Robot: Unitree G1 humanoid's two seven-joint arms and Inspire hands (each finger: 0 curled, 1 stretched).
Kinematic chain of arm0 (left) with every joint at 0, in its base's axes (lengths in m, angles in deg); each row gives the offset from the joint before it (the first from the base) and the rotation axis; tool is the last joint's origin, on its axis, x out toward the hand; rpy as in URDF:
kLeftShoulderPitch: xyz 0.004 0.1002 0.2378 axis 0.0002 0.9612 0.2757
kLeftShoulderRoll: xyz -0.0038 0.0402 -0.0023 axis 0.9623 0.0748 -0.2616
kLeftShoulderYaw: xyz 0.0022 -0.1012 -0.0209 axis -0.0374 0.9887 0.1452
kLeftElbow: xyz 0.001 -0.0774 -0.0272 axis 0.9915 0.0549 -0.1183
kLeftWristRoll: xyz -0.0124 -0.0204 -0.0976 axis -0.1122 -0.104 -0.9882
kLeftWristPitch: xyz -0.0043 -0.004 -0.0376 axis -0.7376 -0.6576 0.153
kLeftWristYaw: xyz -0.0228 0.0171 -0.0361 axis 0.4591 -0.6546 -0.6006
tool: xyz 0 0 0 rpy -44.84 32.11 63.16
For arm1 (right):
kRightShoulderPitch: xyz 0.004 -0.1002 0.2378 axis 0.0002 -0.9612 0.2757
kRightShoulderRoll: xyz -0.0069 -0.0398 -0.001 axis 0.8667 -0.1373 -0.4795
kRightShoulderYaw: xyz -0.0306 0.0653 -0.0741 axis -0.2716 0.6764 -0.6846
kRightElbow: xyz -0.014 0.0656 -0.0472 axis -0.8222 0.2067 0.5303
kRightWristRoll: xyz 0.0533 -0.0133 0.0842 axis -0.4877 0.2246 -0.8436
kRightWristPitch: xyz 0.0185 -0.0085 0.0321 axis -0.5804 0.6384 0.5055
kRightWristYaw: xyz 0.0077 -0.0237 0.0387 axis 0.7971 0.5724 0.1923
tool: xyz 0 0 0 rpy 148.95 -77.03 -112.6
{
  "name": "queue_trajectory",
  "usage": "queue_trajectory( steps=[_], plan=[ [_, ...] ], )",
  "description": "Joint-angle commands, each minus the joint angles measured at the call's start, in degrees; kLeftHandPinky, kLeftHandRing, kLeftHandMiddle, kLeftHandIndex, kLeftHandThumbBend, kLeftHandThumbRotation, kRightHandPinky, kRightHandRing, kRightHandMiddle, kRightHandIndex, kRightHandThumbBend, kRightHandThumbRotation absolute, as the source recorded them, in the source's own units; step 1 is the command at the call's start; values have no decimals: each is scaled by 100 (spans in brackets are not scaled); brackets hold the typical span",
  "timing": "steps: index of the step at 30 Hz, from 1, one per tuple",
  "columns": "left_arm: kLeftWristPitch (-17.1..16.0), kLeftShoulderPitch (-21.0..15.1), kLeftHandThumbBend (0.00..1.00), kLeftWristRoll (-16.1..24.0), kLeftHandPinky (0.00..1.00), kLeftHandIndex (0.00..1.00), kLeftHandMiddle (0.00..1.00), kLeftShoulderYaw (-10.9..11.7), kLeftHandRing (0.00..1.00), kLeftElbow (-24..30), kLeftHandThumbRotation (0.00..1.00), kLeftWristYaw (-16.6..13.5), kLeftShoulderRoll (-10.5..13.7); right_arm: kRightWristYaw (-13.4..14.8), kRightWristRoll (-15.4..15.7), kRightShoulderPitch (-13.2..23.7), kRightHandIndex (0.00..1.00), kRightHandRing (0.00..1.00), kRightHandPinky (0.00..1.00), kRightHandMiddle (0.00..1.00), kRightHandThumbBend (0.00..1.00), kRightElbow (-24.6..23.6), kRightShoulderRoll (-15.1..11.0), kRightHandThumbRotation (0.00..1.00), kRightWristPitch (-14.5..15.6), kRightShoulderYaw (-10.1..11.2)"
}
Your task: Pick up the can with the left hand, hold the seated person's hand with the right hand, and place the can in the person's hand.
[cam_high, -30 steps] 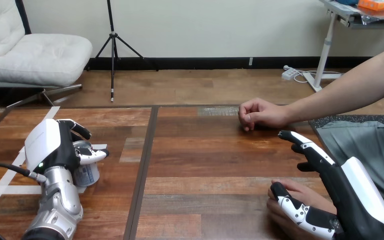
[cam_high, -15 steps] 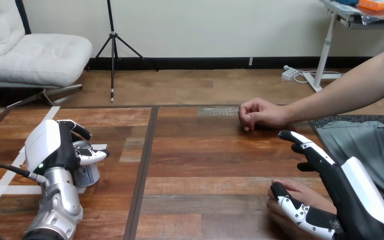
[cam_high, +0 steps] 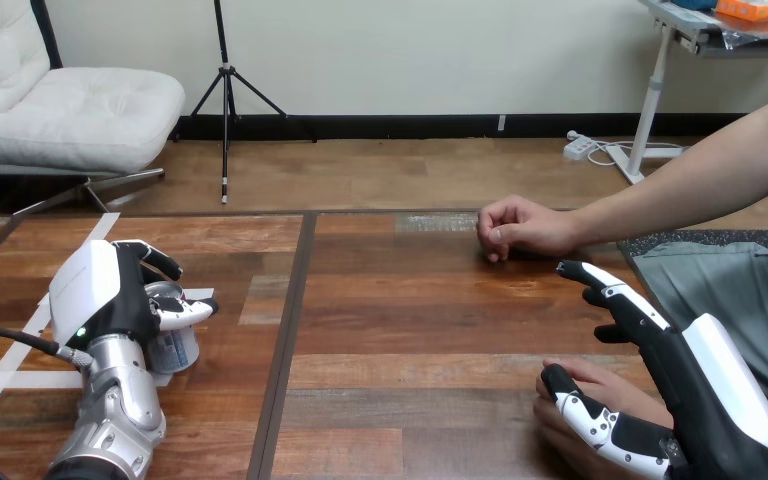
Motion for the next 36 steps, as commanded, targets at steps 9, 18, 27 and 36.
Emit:
queue_trajectory(
  steps=[9, 18, 27, 36],
  plan=[
    [-129, -145, 74, -65, 42, 49, 51, 51, 47, 101, 0, 54, 116, -1, -52, 316, 89, 90, 79, 92, 35, -188, -96, 0, -94, 68],
    [-141, -134, 74, -68, 45, 50, 50, 39, 47, 131, 0, -7, 106, -22, -92, 335, 89, 90, 79, 92, 36, -181, -99, 0, -85, 65],
    [-224, -124, 74, -125, 47, 50, 50, 64, 47, 189, 0, 2, 99, -11, -27, 360, 89, 90, 80, 92, 36, -166, -120, 0, -90, 61],
    [-358, -114, 75, -90, 46, 50, 48, 41, 46, 267, 0, -54, 109, -9, -35, 373, 88, 89, 80, 92, 36, -168, -110, 0, -72, 56]
  ],
)
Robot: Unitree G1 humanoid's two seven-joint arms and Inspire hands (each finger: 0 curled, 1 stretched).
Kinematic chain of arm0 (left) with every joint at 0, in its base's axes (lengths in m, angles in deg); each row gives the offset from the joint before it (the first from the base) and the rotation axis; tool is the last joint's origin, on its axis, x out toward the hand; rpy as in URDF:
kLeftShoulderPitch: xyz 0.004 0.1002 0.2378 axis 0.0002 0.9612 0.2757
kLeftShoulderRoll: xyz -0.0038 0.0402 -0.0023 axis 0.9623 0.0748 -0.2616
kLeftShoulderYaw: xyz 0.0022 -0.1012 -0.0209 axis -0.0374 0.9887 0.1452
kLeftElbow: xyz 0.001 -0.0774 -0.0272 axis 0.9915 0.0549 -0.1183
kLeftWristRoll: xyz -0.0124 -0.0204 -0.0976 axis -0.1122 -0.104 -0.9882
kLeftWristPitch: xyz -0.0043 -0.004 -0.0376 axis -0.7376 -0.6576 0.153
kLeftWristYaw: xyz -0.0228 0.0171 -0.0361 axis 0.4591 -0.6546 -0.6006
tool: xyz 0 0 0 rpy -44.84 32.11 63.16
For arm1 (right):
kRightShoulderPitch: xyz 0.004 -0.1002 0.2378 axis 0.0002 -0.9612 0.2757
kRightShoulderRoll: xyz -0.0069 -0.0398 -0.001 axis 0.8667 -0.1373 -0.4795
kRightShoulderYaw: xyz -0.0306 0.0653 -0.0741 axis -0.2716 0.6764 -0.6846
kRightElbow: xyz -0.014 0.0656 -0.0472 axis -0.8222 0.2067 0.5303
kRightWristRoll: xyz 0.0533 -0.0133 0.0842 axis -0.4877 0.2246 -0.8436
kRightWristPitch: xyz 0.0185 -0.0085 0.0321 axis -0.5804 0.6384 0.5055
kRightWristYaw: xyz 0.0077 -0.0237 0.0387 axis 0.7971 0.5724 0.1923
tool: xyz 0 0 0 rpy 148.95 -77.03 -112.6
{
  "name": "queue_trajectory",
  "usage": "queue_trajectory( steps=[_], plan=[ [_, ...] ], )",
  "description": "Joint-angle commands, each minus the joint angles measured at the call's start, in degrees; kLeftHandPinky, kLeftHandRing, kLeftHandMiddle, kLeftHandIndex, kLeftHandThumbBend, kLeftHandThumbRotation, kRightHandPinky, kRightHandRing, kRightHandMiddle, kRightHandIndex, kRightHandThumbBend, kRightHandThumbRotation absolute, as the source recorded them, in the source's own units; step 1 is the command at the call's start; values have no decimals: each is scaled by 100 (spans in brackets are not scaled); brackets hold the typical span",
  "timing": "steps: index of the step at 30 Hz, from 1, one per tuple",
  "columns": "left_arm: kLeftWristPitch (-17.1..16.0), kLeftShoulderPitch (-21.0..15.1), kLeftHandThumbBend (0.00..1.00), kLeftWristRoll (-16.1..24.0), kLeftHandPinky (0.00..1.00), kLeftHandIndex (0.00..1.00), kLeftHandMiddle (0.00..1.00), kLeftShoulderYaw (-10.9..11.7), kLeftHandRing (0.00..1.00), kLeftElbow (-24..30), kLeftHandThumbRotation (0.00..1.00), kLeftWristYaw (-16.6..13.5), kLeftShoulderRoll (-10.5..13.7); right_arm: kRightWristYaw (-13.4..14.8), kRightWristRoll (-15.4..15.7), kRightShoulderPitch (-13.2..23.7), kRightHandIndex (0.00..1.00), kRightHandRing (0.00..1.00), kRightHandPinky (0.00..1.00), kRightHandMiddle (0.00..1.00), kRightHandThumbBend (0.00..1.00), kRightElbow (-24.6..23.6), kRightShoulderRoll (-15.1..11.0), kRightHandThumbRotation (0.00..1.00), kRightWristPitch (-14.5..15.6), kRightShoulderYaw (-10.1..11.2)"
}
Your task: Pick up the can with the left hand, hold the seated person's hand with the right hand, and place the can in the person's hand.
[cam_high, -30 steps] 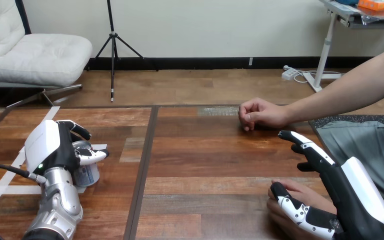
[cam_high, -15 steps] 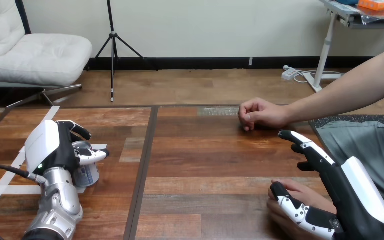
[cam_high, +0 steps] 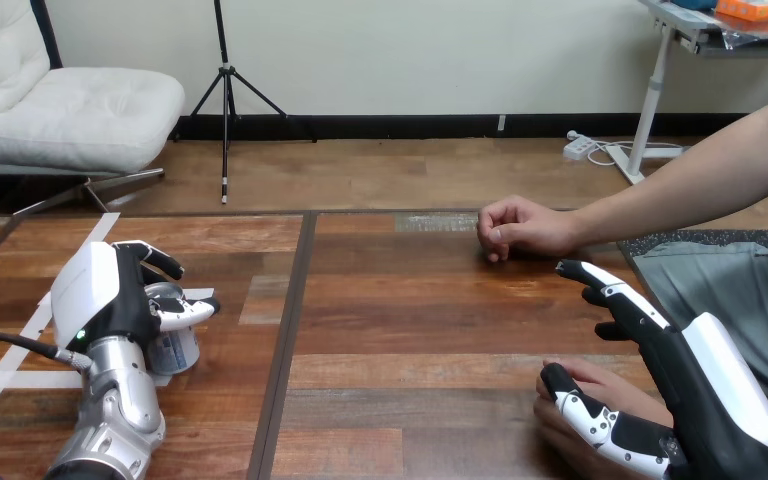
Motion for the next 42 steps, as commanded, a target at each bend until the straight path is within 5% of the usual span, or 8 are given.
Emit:
queue_trajectory(
  steps=[1, 42],
  plan=[
    [-171, -171, 75, 38, 45, 49, 48, 25, 46, 267, 0, -102, 101, -11, -33, 351, 88, 89, 80, 92, 36, -171, -99, 0, -64, 56],
    [-477, -19, 74, 13, 43, 50, 47, 44, 44, 839, 0, -126, 19, 23, -42, 417, 88, 90, 80, 92, 36, -102, -63, 0, -78, 22]
  ],
)
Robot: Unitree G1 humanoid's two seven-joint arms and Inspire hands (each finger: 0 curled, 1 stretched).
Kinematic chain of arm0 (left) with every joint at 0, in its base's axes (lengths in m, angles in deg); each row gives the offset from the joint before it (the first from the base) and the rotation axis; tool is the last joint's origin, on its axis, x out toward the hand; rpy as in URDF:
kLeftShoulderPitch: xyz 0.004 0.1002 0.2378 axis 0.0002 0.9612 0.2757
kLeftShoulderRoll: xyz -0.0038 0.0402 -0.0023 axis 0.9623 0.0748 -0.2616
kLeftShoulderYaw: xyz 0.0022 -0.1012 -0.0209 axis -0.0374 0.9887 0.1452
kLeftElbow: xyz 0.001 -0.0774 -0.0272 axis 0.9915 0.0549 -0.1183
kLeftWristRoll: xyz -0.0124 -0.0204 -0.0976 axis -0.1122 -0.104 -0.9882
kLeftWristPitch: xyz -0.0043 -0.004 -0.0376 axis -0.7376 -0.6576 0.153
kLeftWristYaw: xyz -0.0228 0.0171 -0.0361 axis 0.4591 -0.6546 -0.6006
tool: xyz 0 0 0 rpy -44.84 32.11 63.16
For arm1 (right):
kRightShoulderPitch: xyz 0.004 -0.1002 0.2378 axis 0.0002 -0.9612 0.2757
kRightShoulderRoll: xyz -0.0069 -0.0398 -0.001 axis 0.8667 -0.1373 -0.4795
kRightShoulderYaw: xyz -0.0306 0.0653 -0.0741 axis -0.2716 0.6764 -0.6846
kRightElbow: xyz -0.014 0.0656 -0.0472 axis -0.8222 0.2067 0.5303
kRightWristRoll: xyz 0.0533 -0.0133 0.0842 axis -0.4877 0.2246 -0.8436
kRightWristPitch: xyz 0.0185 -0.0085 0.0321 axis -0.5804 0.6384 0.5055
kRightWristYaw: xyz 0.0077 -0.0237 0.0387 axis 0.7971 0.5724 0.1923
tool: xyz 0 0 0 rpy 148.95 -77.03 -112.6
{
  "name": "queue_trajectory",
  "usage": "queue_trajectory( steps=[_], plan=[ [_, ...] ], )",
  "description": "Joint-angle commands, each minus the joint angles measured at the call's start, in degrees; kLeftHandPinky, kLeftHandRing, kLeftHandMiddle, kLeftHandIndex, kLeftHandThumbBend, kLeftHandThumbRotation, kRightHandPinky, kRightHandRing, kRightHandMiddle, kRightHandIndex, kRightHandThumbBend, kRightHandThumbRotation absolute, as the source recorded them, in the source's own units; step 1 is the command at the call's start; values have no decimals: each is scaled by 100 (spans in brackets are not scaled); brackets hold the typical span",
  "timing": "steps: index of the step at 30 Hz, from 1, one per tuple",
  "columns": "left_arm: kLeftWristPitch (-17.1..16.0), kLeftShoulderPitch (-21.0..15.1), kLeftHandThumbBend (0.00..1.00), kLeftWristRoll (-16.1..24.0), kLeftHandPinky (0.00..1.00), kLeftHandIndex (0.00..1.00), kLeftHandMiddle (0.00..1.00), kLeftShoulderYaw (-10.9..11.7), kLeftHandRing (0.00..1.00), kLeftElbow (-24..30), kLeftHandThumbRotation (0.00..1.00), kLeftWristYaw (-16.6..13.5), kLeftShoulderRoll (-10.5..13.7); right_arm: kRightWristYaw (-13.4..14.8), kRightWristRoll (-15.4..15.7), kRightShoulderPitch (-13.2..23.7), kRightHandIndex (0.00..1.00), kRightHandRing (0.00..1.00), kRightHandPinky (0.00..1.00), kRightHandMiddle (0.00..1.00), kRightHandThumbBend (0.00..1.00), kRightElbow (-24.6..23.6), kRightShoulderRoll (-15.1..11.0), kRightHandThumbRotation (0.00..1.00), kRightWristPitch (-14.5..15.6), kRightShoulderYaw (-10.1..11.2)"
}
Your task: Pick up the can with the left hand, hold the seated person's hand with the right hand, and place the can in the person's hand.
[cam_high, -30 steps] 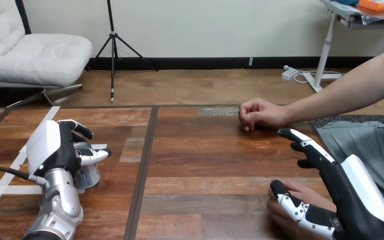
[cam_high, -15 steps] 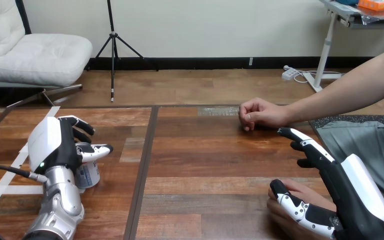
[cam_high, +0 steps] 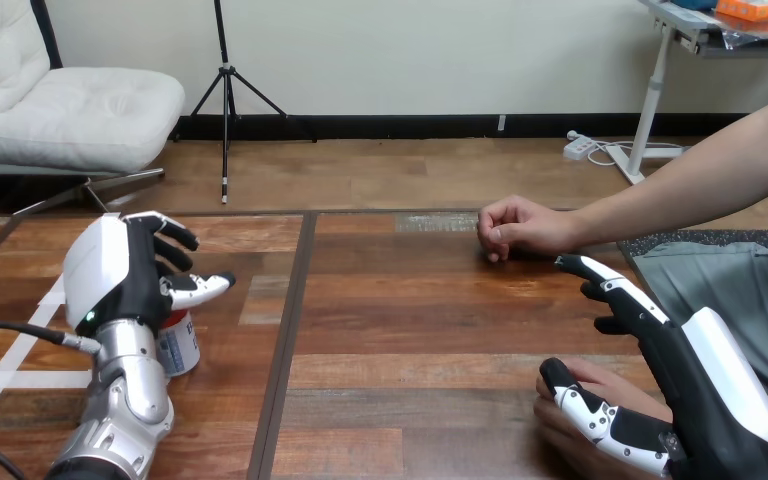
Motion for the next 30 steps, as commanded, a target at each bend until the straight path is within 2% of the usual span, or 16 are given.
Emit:
queue_trajectory(
  steps=[1, 13, 25, 30],
  plan=[
    [-164, -96, 74, 19, 43, 50, 47, 46, 44, 356, 0, -41, 24, 26, -30, 358, 88, 90, 80, 92, 36, -98, -63, 0, -80, 21],
    [-89, -35, 73, 54, 43, 50, 47, 21, 44, 557, 0, 25, 24, 33, 12, 374, 89, 90, 80, 92, 38, -85, -74, 0, -83, 19],
    [-153, 37, 74, 198, 44, 51, 48, -50, 45, 527, 0, -104, 90, -9, 53, 394, 88, 89, 80, 92, 46, -100, -145, 0, -103, 64],
    [12, 52, 75, 328, 44, 53, 48, -95, 46, 535, 0, -190, 113, -26, 89, 383, 88, 89, 80, 91, 49, -120, -193, 0, -94, 94]
  ],
)
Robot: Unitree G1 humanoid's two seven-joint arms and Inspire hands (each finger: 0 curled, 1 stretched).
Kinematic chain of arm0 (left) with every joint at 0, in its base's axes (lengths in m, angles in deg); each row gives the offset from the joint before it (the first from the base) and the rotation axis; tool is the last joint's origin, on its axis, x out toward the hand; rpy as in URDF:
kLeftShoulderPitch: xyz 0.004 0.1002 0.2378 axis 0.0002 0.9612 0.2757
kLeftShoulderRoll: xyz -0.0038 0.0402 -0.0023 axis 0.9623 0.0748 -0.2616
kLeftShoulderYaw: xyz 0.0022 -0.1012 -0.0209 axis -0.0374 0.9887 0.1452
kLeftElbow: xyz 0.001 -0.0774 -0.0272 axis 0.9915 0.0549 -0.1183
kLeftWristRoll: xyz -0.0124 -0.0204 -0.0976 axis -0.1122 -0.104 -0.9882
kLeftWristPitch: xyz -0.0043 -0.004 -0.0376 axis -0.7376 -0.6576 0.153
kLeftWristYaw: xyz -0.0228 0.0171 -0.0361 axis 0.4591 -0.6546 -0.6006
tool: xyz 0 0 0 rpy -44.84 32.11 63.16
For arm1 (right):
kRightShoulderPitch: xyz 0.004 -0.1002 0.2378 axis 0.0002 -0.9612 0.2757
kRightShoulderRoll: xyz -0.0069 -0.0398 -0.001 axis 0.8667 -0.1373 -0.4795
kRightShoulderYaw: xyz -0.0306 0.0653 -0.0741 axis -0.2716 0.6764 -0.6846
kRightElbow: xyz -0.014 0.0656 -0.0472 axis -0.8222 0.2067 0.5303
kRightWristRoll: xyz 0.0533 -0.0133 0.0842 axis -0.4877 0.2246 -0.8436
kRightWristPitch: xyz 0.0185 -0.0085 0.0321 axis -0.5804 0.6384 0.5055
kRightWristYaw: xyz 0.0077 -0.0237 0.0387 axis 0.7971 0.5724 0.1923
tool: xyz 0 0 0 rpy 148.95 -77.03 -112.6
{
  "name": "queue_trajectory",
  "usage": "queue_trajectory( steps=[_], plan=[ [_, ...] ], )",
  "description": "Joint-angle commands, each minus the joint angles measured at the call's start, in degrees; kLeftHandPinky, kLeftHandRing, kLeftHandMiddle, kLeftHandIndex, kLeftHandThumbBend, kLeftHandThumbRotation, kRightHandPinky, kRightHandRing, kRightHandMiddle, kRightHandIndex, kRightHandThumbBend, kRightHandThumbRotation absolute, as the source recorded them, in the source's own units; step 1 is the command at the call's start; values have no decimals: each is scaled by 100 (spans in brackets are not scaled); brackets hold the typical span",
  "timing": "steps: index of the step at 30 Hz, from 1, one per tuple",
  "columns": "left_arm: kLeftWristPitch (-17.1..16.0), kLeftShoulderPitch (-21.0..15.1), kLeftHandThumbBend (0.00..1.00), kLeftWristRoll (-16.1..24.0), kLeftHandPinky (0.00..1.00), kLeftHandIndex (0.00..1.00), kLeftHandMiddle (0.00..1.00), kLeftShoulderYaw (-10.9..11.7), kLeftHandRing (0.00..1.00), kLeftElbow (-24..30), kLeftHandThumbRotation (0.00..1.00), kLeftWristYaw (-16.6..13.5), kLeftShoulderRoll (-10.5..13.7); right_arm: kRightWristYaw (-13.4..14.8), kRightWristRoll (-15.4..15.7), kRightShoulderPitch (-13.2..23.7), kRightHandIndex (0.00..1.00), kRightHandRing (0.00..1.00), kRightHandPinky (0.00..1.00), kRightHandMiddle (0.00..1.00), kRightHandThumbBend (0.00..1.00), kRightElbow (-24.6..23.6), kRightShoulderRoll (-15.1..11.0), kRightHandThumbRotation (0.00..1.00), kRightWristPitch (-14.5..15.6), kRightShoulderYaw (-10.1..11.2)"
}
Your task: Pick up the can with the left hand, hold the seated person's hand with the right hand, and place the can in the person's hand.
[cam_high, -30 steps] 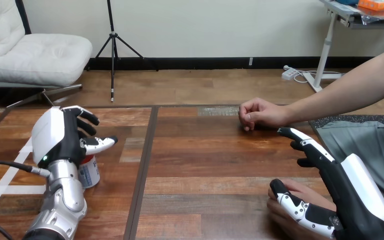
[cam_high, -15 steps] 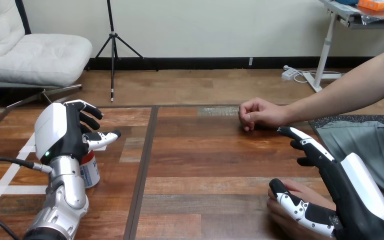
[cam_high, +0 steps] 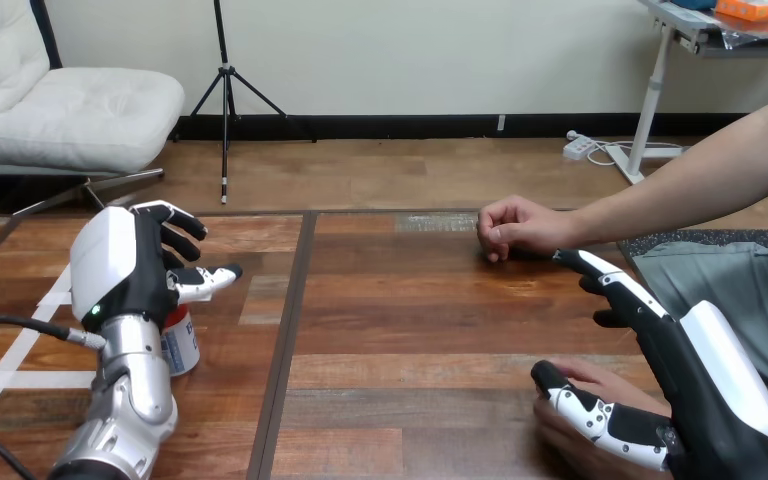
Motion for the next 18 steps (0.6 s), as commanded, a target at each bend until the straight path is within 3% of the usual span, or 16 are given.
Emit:
queue_trajectory(
  steps=[1, 5, 13, 18],
  plan=[
    [66, -46, 75, 175, 44, 53, 48, -60, 46, 237, 0, -132, 113, -28, 28, 289, 88, 89, 80, 91, 49, -122, -166, 0, -93, 96],
    [240, -19, 76, 211, 45, 55, 50, -26, 47, 311, 0, -29, 124, 1, 49, 284, 88, 89, 80, 91, 51, -112, -201, 0, -119, 100],
    [689, 77, 81, 285, 51, 65, 64, -9, 59, 607, 0, 160, 162, 31, 33, 283, 88, 88, 80, 90, 54, -106, -244, 0, -107, 70],
    [643, 215, 85, 99, 56, 72, 72, 172, 67, 808, 4, 176, 114, 22, 5, 280, 88, 88, 80, 90, 54, -109, -224, 0, -69, 54]
  ],
)
